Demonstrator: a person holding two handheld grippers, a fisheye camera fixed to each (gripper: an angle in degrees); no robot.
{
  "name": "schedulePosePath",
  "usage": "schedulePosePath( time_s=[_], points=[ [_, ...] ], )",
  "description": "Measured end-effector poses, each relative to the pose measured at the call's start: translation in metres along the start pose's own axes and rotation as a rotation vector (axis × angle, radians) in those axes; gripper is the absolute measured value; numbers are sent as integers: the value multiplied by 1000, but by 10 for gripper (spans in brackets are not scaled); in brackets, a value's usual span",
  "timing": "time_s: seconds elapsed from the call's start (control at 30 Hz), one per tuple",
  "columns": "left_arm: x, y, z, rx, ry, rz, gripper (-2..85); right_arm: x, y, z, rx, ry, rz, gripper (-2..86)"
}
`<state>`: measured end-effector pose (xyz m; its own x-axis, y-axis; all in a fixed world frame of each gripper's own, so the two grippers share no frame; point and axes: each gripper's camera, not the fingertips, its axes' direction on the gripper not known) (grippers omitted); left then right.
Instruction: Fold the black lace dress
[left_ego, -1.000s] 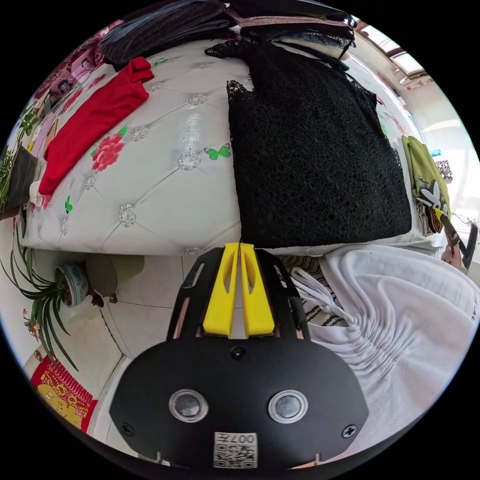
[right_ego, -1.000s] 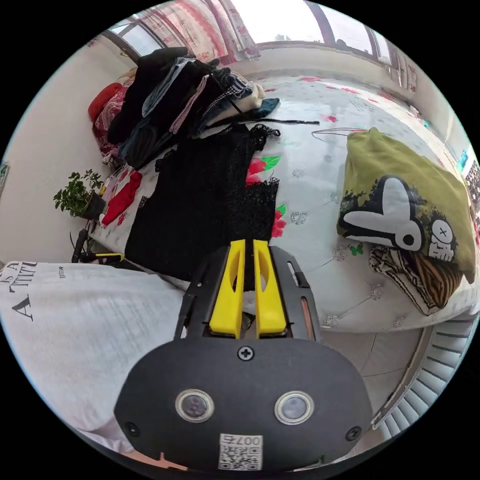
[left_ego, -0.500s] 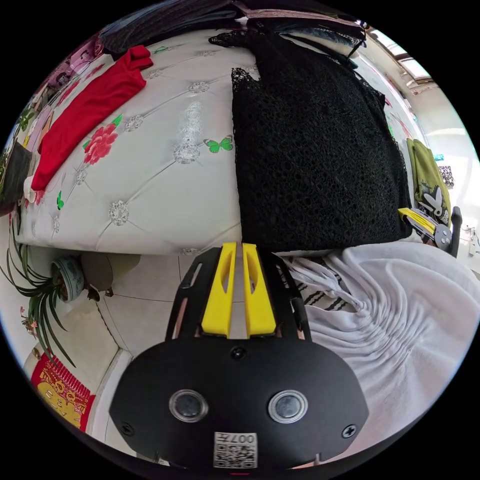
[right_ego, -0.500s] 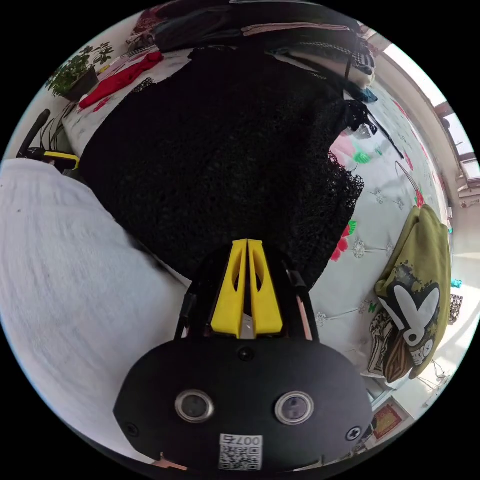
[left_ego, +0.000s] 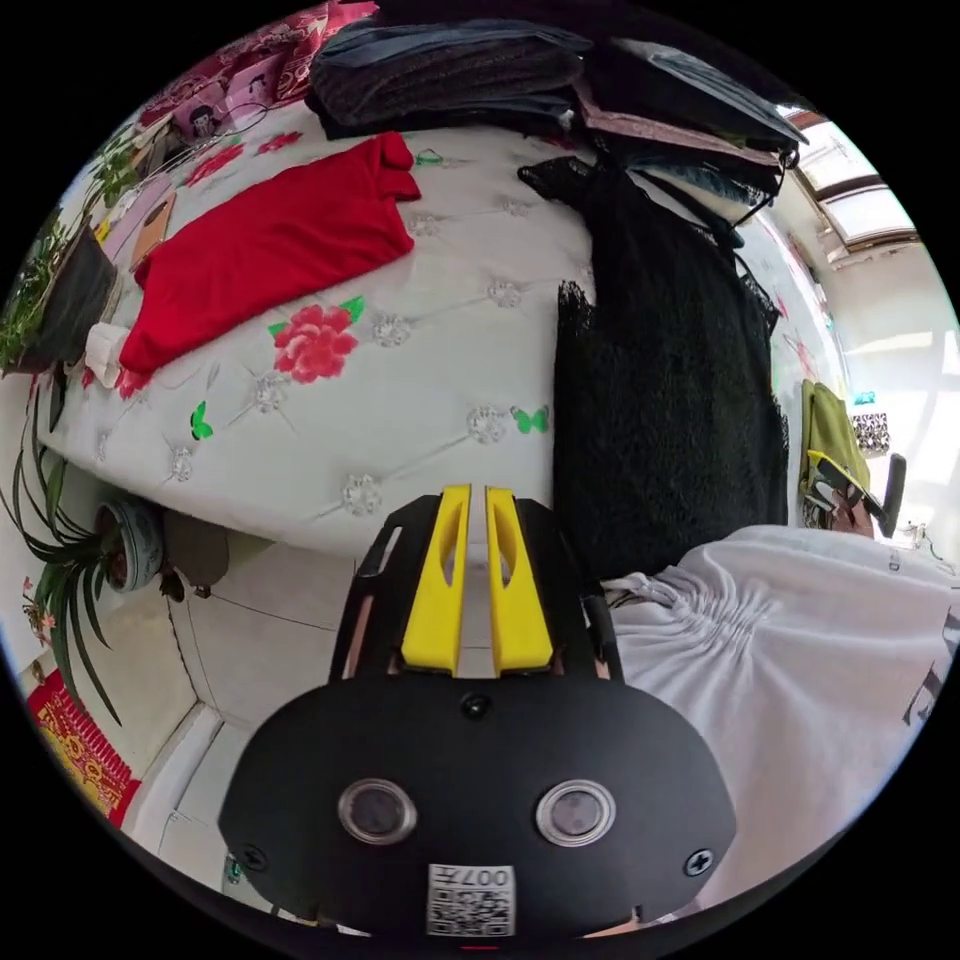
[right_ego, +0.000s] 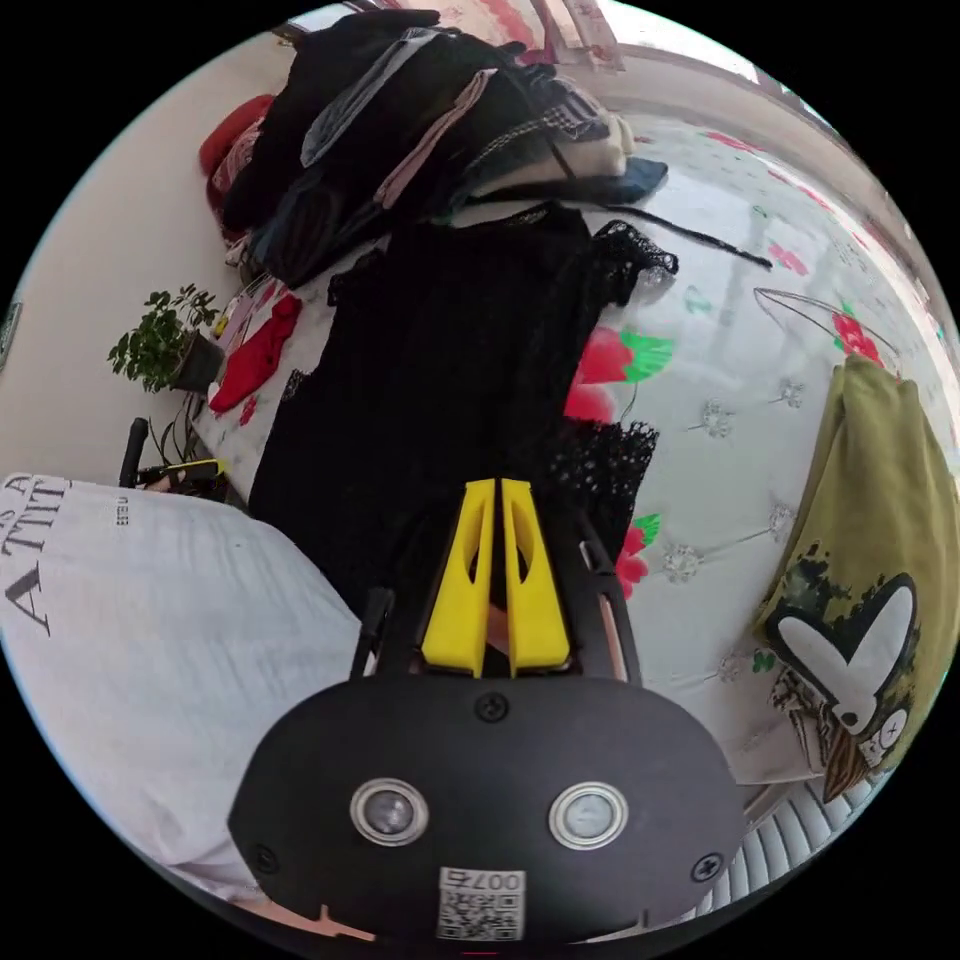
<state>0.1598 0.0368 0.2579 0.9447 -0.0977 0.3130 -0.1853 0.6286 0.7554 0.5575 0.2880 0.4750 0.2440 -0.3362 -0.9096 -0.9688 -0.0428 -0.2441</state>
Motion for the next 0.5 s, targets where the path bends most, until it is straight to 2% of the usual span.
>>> schedulePosePath(
  time_s=[0.1,0.27,0.4,0.5],
  points=[
    [-3,-64,-11,105,58,41,50,16,-53,-14,107,55,31,35],
    [38,-191,-13,199,98,213,75,26,-153,-12,161,79,-3,67],
    [80,-287,12,195,94,312,90,30,-236,17,96,97,-53,84],
    [95,-338,34,172,187,305,114,38,-282,45,27,109,-34,96]
  ],
)
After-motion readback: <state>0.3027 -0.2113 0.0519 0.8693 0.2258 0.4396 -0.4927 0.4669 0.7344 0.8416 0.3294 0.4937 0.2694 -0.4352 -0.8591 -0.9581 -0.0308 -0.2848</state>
